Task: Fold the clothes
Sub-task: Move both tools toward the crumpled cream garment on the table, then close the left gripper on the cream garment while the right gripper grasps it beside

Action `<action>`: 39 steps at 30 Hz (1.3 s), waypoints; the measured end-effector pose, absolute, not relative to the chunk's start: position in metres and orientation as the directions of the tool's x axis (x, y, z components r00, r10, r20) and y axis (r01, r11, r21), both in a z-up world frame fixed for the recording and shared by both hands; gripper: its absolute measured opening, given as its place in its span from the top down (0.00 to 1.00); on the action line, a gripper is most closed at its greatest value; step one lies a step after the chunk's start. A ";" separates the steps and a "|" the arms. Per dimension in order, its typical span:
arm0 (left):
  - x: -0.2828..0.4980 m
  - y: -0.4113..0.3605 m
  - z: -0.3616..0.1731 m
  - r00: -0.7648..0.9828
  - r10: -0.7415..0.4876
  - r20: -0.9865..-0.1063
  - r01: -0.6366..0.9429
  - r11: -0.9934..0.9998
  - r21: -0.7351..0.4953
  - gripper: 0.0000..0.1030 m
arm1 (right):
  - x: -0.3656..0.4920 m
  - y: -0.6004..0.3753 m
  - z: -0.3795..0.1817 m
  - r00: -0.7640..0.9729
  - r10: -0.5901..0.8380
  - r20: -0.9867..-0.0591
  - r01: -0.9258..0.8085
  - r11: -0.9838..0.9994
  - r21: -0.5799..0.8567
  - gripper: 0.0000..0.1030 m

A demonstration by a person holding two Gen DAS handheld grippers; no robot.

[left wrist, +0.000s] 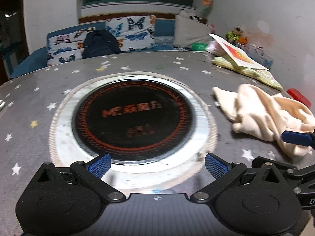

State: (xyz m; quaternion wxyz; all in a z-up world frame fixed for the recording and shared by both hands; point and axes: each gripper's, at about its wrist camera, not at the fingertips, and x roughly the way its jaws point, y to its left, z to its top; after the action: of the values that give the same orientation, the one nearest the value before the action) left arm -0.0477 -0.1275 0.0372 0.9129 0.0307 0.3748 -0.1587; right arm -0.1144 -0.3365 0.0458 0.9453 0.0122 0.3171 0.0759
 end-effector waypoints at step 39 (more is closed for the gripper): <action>-0.035 -0.253 0.067 0.595 -0.411 -0.691 0.511 0.857 -0.070 0.01 | -0.153 -0.439 0.072 0.872 -0.041 -0.487 0.124 0.983 0.138 0.32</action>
State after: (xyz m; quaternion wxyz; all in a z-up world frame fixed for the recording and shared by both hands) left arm -0.0346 -0.2525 0.0666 0.8903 0.0679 0.3683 -0.2589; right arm -0.1531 -0.4387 0.0721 0.9640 0.0829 0.2492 -0.0427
